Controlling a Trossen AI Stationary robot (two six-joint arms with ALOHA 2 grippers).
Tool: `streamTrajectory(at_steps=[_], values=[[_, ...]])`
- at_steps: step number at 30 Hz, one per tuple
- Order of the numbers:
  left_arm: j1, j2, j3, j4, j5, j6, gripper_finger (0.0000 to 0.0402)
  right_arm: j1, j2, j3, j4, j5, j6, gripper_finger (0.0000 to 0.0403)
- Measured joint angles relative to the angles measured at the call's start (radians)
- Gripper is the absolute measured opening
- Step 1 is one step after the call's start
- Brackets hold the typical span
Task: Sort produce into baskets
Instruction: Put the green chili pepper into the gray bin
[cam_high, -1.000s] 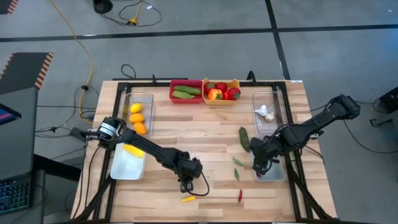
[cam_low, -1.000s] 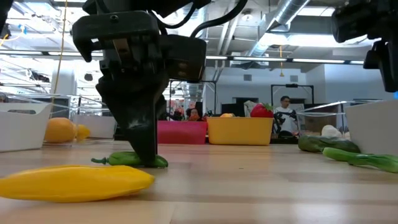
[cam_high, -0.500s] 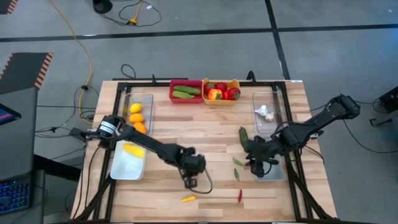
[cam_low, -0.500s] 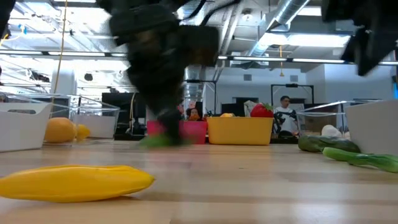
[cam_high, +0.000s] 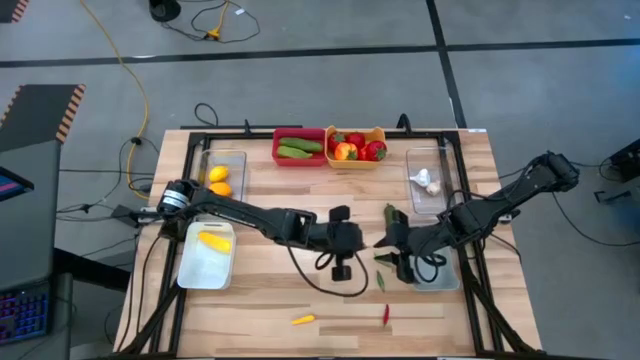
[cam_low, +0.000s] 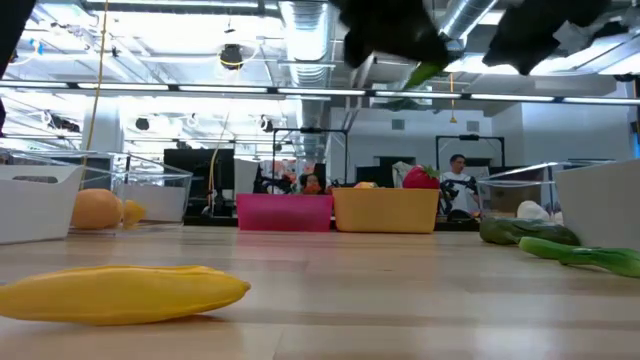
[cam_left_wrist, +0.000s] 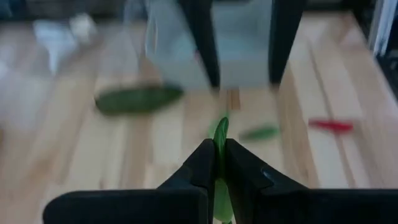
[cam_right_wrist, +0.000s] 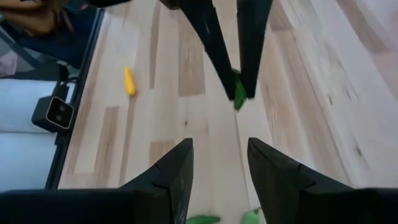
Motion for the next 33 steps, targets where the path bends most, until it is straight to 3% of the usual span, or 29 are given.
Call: streamTrajectory(at_steps=[11, 25, 33], values=[[0.0, -0.003, 0.056, 0.17, -0.012, 0.071, 0.0013, -0.001, 0.0, 0.0, 0.093, 0.057, -0.046, 0.0179], [0.0, -0.003, 0.056, 0.242, -0.011, 0.072, 0.0012, -0.001, 0.0, 0.0, 0.232, 0.057, -0.185, 0.0178], [0.0, -0.003, 0.056, 0.249, -0.008, 0.072, 0.0012, -0.001, 0.0, 0.0, 0.228, 0.057, -0.185, 0.0121]])
